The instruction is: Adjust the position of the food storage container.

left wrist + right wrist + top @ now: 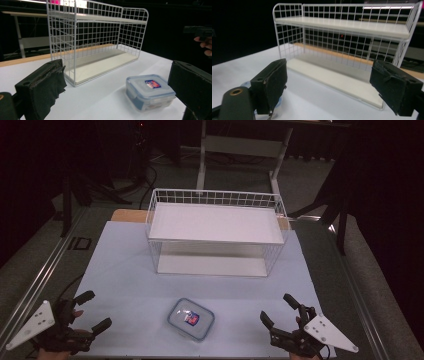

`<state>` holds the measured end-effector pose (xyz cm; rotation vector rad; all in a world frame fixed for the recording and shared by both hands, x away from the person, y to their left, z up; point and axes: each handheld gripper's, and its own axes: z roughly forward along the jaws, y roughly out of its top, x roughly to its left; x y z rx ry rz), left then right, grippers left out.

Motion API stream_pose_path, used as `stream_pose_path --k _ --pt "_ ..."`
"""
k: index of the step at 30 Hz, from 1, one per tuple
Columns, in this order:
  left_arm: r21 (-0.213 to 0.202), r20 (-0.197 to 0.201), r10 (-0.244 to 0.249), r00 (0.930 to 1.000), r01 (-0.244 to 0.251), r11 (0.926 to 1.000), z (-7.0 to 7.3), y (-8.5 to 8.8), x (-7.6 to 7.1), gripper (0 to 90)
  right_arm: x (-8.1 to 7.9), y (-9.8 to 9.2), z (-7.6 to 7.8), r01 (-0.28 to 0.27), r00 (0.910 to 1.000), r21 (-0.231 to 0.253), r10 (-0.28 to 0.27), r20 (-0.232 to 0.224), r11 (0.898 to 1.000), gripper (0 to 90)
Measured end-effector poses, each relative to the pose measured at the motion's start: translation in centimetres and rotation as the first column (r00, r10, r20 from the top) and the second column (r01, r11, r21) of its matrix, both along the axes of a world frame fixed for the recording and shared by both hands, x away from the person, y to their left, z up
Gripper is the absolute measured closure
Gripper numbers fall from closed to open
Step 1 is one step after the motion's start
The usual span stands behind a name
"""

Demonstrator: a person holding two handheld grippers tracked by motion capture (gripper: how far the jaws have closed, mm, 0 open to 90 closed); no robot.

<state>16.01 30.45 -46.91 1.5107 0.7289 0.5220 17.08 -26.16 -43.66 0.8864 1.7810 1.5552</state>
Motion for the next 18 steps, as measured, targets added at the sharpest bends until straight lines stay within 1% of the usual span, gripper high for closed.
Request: stream_pose_path --k 2,3,5,6,7,8,9,10,11,12,13,14,17,18 --pt "-0.036 -0.019 -0.010 0.9998 0.009 0.9993 0.4 0.0 0.1 1.9 0.1 0.2 0.2 0.003 1.0000 0.001 -0.003 0.001 1.000 13.8" --pt "-0.045 -0.022 -0.002 0.9998 0.001 0.9990 0.4 0.0 0.0 1.9 0.1 0.4 0.4 -0.002 1.0000 0.001 0.002 0.004 1.000 13.8" --pt "-0.040 -0.026 0.001 0.9996 -0.002 0.9992 0.5 -0.1 -0.1 1.8 0.1 0.6 0.5 0.000 0.9999 -0.005 0.000 0.012 1.000 13.8" --pt "-0.049 -0.042 -0.040 0.9984 0.037 0.9981 0.6 -0.1 0.1 1.8 0.2 0.9 0.7 0.002 0.9999 -0.008 -0.001 0.016 1.000 13.8" --pt "-0.043 -0.061 -0.054 0.9967 0.051 0.9978 0.7 -0.3 0.3 1.9 0.2 1.0 0.7 -0.001 0.9998 -0.008 0.001 0.019 1.000 13.8" --pt "-0.020 -0.071 -0.053 0.9961 0.052 0.9985 0.7 -0.5 0.5 1.9 0.3 1.1 0.8 -0.006 0.9998 -0.003 0.006 0.019 1.000 13.7" --pt "-0.020 -0.071 -0.053 0.9961 0.052 0.9985 0.7 -0.5 0.5 1.9 0.3 1.1 0.8 -0.006 0.9998 -0.003 0.006 0.019 1.000 13.7" --pt "0.009 -0.070 -0.063 0.9955 0.064 0.9979 0.7 -0.6 0.6 1.9 0.4 1.2 0.8 -0.008 0.9998 -0.003 0.008 0.019 1.000 13.7" --pt "0.023 -0.074 -0.067 0.9950 0.069 0.9974 0.7 -0.8 0.8 2.3 0.4 1.3 0.8 -0.012 0.9998 -0.001 0.012 0.016 1.000 13.8" --pt "0.023 -0.074 -0.067 0.9950 0.069 0.9974 0.7 -0.8 0.8 5.7 0.4 1.3 0.8 -0.012 0.9998 -0.001 0.012 0.016 1.000 13.8" --pt "0.027 -0.092 -0.084 0.9921 0.087 0.9958 0.4 -1.0 1.2 5.7 0.5 1.4 0.8 -0.019 0.9997 0.001 0.019 0.015 1.000 13.8" --pt "0.037 -0.109 -0.093 0.9897 0.097 0.9946 0.0 -1.3 1.6 9.4 0.8 1.7 0.7 -0.026 0.9996 0.000 0.026 0.004 1.000 13.8" --pt "0.045 -0.118 -0.096 0.9884 0.102 0.9937 -0.3 -1.7 1.9 16.1 0.9 1.7 0.7 -0.034 0.9994 0.005 0.034 -0.006 0.999 13.8" --pt "0.059 -0.127 -0.121 0.9844 0.129 0.9898 -0.6 -2.1 2.1 23.6 0.9 1.7 0.6 -0.036 0.9993 0.007 0.036 -0.007 0.999 13.8"
